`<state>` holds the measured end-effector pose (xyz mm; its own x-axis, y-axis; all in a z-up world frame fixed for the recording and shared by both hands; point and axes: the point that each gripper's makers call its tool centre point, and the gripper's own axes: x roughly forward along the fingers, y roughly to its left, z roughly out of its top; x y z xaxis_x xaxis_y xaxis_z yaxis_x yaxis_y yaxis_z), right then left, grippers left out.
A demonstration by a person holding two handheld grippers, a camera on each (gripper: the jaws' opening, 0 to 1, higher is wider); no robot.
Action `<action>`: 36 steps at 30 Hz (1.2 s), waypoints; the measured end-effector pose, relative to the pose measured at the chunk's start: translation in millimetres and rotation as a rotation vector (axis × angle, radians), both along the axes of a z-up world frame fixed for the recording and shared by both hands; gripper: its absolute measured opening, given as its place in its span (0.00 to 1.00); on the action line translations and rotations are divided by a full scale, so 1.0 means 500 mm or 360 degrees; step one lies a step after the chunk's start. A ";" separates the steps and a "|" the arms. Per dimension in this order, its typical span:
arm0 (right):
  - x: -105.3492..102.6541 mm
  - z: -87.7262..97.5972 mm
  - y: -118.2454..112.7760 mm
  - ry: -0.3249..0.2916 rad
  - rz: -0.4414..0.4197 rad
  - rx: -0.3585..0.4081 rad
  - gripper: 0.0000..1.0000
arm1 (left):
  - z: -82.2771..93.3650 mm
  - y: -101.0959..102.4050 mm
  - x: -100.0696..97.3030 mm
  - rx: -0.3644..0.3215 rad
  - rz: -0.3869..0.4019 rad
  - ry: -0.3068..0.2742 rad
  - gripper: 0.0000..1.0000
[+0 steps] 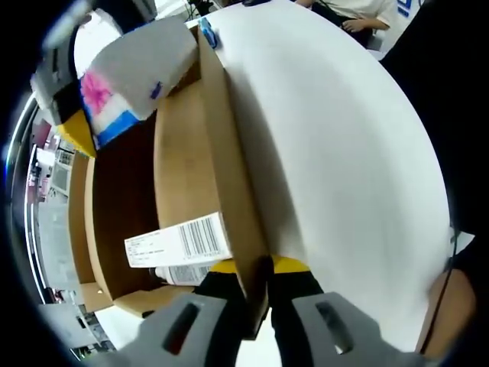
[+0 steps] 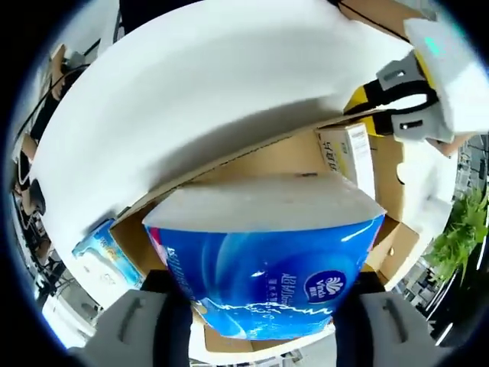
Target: Operate the shoe box by opening the lid, removing the specified soft item, and placing it in the target area until the item is outside and the box remains undamaged.
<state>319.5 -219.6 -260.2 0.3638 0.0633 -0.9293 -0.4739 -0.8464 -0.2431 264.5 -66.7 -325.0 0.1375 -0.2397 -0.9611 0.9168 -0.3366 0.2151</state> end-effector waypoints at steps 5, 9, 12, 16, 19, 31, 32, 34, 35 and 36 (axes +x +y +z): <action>-0.007 0.025 -0.005 -0.0039 -0.0047 0.0031 0.74 | 0.000 0.000 -0.002 -0.0002 -0.0001 -0.0001 0.08; -0.014 0.039 -0.011 -0.0062 -0.0082 0.0053 0.74 | 0.000 0.001 -0.003 0.0001 0.0002 -0.0003 0.08; -0.017 0.047 -0.024 -0.0074 -0.0115 0.0046 0.74 | 0.001 0.001 -0.004 0.0000 0.0001 -0.0003 0.08; -0.022 0.055 -0.033 -0.0085 -0.0145 0.0046 0.74 | 0.001 0.001 -0.005 0.0001 0.0001 -0.0004 0.08; -0.027 0.061 -0.037 -0.0103 -0.0140 0.0042 0.74 | 0.001 0.001 -0.005 0.0002 0.0002 -0.0004 0.08; -0.051 0.075 -0.063 -0.0106 -0.0257 0.0098 0.74 | -0.001 0.000 -0.006 0.0008 0.0004 -0.0008 0.08; -0.053 0.078 -0.069 -0.0112 -0.0271 0.0099 0.74 | -0.001 0.000 -0.006 0.0009 0.0004 -0.0009 0.08; -0.058 0.083 -0.084 -0.0124 -0.0299 0.0094 0.74 | -0.001 0.000 -0.006 0.0011 0.0004 -0.0009 0.08; -0.061 0.085 -0.090 -0.0132 -0.0306 0.0091 0.74 | -0.001 0.000 -0.006 0.0011 0.0005 -0.0010 0.08; -0.064 0.088 -0.098 -0.0141 -0.0316 0.0090 0.74 | -0.001 0.000 -0.006 0.0011 0.0005 -0.0010 0.08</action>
